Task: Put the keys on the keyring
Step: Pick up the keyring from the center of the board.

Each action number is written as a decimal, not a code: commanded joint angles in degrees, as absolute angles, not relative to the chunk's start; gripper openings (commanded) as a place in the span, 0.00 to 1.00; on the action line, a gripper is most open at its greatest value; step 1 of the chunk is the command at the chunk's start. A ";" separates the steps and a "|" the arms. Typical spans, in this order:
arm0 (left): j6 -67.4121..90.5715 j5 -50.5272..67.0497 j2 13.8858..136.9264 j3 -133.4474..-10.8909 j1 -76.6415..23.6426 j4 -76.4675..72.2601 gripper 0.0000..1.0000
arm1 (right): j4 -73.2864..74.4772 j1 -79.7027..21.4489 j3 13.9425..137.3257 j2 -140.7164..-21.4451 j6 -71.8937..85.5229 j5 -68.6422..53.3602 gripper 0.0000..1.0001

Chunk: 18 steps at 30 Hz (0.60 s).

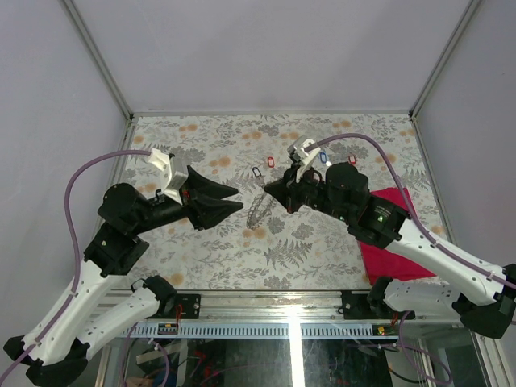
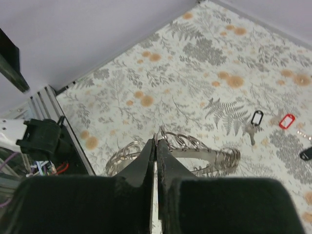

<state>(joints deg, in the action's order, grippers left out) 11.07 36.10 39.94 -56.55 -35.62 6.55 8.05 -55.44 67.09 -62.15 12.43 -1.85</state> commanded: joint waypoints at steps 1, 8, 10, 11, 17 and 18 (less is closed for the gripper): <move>10.86 33.49 39.53 -56.61 -35.51 7.66 0.40 | 3.03 -55.16 65.17 -58.02 12.28 -2.33 0.00; 10.82 33.59 40.04 -56.28 -35.49 7.87 0.41 | 11.38 -55.11 70.33 -62.32 10.05 -0.56 0.00; 10.95 33.56 39.89 -56.00 -35.51 7.83 0.41 | 11.18 -52.91 67.20 -60.81 13.46 6.26 0.00; 11.13 33.12 39.80 -55.72 -35.51 7.65 0.41 | 9.20 -50.71 66.34 -60.32 12.17 -4.60 0.00; 11.43 32.46 39.04 -54.77 -35.51 7.59 0.41 | 3.09 -49.83 62.11 -58.25 13.16 -12.35 0.00; 11.58 32.19 39.08 -54.75 -35.51 7.63 0.41 | 0.72 -49.84 61.66 -58.28 13.15 -18.44 0.00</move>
